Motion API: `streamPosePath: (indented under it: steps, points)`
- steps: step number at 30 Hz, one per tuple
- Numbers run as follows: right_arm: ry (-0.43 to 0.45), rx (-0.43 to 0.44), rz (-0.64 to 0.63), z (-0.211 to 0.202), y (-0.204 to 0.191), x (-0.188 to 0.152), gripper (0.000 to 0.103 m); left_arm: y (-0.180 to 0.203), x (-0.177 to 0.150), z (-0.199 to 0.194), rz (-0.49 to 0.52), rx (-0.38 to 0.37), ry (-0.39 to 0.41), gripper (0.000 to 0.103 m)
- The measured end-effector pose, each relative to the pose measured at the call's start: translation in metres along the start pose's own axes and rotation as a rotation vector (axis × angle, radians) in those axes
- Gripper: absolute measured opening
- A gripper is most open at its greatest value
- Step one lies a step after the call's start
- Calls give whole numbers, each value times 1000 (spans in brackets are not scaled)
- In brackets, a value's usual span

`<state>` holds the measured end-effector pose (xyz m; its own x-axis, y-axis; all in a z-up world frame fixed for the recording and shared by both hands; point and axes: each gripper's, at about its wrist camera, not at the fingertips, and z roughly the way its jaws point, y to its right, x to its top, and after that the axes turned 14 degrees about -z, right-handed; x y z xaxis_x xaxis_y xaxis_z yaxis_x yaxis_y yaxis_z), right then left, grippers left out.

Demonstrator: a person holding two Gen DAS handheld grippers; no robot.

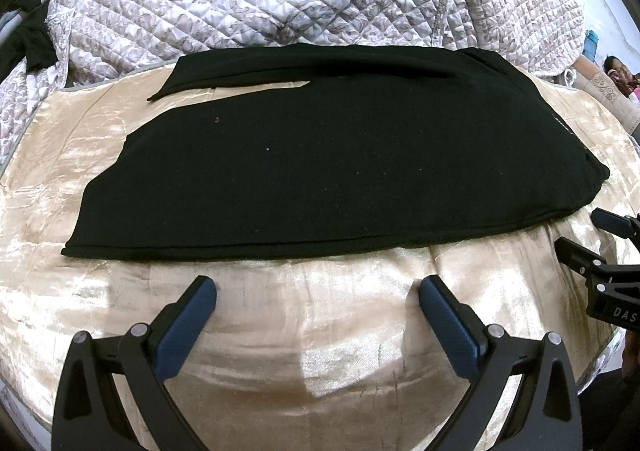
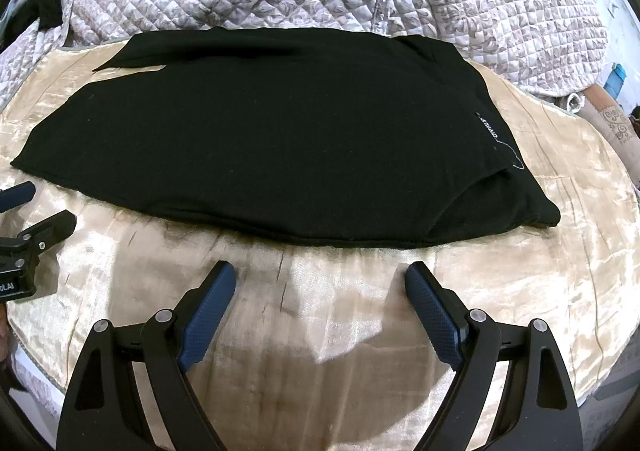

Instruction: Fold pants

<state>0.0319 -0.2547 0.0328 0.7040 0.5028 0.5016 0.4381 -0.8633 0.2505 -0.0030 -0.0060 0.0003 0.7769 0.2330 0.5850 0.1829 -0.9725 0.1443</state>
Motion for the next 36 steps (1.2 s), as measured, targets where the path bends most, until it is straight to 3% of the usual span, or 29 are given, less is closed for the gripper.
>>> streamPosePath:
  steps: [27, 36]
  points:
    - [9, 21, 20, -7, 3, 3, 87, 4, 0, -2, -7, -9, -2, 102]
    - [46, 37, 120, -15, 26, 3, 87, -24, 11, -9, -169, -108, -6, 102]
